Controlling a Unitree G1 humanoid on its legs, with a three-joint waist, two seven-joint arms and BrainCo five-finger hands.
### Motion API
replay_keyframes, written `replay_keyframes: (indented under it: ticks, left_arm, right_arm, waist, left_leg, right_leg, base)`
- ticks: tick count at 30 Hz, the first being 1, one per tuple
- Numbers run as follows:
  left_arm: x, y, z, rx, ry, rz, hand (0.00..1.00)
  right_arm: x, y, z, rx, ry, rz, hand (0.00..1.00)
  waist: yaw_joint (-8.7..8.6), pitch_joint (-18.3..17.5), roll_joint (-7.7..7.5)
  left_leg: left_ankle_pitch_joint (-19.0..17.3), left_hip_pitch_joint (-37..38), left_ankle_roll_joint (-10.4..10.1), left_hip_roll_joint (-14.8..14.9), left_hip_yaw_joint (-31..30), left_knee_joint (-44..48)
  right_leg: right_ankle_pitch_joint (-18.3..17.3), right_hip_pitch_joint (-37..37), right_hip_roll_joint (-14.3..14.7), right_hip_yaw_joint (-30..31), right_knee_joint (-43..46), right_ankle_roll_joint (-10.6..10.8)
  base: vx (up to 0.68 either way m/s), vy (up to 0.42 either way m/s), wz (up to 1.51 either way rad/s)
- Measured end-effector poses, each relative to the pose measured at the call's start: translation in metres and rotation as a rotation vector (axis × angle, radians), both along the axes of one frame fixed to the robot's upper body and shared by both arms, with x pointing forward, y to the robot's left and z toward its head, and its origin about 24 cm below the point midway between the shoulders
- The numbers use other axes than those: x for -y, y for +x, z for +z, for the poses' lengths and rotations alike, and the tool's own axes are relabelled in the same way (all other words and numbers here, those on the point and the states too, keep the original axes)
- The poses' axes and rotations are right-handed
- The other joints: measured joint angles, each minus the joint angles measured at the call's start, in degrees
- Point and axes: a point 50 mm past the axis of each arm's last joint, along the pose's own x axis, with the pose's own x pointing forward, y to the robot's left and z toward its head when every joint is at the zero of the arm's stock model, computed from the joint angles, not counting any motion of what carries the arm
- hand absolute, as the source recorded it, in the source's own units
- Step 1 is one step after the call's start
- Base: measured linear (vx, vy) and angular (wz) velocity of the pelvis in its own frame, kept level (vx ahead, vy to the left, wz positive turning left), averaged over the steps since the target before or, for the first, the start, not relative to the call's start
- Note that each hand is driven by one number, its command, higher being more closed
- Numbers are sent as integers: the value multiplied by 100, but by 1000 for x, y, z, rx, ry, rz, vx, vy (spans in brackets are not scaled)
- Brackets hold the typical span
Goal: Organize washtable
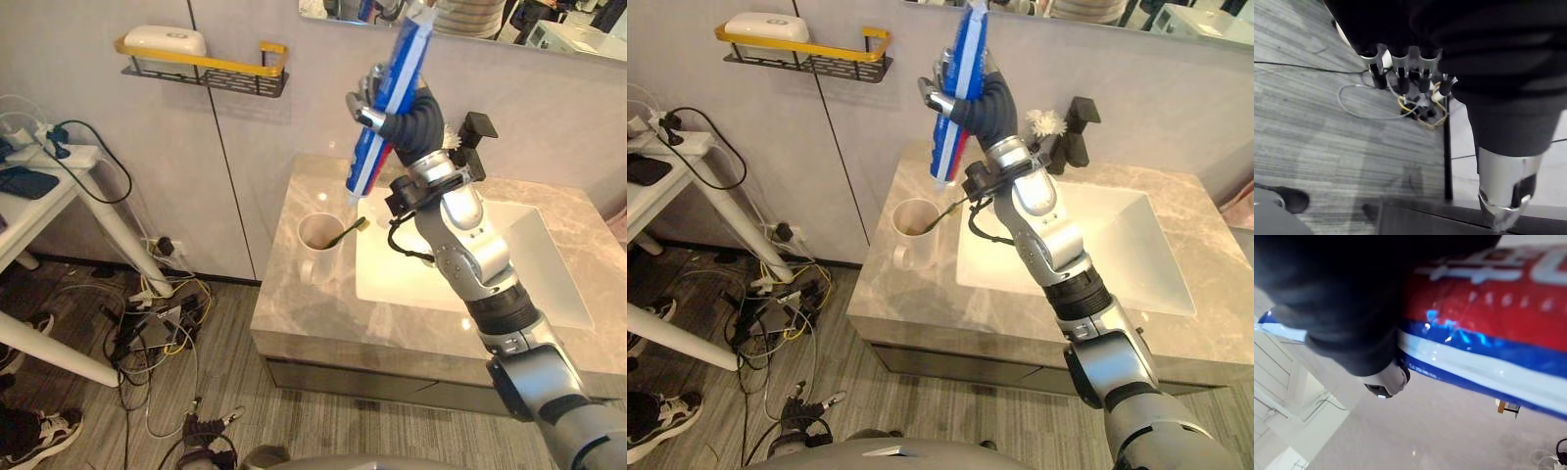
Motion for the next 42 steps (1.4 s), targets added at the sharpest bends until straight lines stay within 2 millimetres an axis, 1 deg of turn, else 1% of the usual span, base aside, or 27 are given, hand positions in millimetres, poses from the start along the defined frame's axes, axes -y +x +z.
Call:
replay_keyframes:
  ticks: [4, 7, 9, 11, 15, 20, 28, 37, 42]
  left_arm:
    - [-4, -6, -5, -34, -1, 26, 0]
    - [-3, -4, -4, -27, 1, 26, 0]
    - [-3, -2, -5, -25, 1, 27, 0]
    - [-3, 4, -3, -9, 9, 29, 0]
    - [-3, 5, -3, -6, 12, 30, 0]
    - [-2, 5, -3, -7, 13, 29, 0]
    - [-2, 5, -3, -6, 22, 34, 0]
    - [-2, 5, -3, -6, 24, 39, 0]
    - [-1, 5, -3, -7, 23, 38, 0]
  right_arm:
    - [-11, -4, 4, 49, -59, 8, 100]
    - [-14, -5, 3, 66, -93, -4, 100]
    - [-18, -6, 1, 72, -115, -3, 100]
    - [-21, -8, -1, 101, -159, -18, 100]
    - [-26, -14, 0, 130, -191, 7, 100]
    - [-30, -16, -3, 127, -206, 23, 100]
    - [-44, -20, -12, 113, -242, 80, 100]
    - [-48, -22, -14, 108, -245, 100, 100]
    - [-53, -24, -19, 100, -261, 126, 100]
  waist:
    - [18, 32, -15]
    - [52, 120, -67]
    - [76, 125, -65]
    - [142, 133, -61]
    - [144, 181, -74]
    - [158, 274, -106]
    - [178, 291, -85]
    - [205, 396, 24]
    - [205, 396, 23]
  left_leg:
    - [-5, -96, 5, 0, -2, -20]
    - [-5, -108, 4, 0, -7, -47]
    - [-5, -115, 4, -1, -13, -47]
    - [-5, -150, 4, -6, -30, -33]
    - [-5, -204, 4, -27, -71, 31]
    - [-23, -212, 31, -51, -97, 28]
    - [-42, -213, 60, -70, -91, 22]
    - [-43, -207, 60, -68, -78, 20]
    - [-43, -200, 60, -69, -69, 14]
  right_leg:
    - [-4, -50, -3, -5, 0, 0]
    - [-28, -63, -8, -12, 0, 22]
    - [-32, -67, -9, -18, 0, 26]
    - [-39, -90, -19, -22, 0, 35]
    - [-35, -170, -59, -61, 1, 37]
    - [-33, -165, -86, -79, 1, 41]
    - [-21, -170, -96, -71, 1, 58]
    - [-21, -170, -94, -56, 1, 58]
    - [-18, -170, -95, -47, 1, 60]
  base:
    - [0, 0, 0]
    - [-2, -2, 2]
    - [0, 0, 0]
    - [37, 11, 2]
    - [38, 18, 6]
    - [16, 8, 3]
    - [0, 0, 0]
    - [0, 0, 0]
    - [0, 0, 0]
